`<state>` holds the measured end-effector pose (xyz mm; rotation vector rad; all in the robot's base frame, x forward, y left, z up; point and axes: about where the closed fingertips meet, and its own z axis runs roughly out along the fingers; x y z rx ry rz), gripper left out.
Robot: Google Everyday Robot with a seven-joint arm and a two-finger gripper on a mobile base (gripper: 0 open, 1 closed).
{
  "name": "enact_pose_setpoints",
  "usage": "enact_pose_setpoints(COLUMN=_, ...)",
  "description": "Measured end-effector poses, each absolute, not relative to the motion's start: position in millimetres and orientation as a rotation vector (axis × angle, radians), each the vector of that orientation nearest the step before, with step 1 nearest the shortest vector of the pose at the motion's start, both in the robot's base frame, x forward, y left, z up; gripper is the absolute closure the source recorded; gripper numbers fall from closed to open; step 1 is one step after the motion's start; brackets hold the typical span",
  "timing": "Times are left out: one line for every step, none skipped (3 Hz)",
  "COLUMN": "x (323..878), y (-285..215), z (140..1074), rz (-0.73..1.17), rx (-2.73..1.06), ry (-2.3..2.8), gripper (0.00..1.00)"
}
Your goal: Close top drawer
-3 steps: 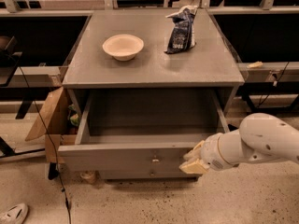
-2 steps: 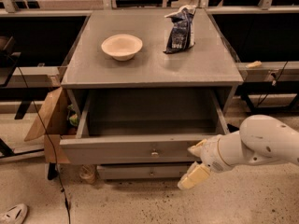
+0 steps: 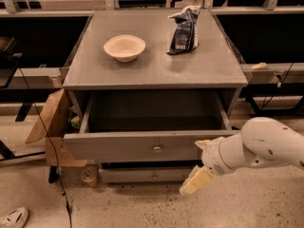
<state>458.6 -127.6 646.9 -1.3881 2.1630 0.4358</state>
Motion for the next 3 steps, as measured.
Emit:
enact_pose_setpoints(x=463, y=-116, z=647, rz=0.432, rx=-1.406, ry=2.156, gripper=0.19)
enact_pose_setpoints(x=482, y=-96, z=649, rz=0.402, rx=-1.440, ry=2.148, gripper=0.42)
enact_pose_setpoints(x=510, y=-87, z=648, rz=0.342, rx=-1.443, ry=2.174, gripper=0.65)
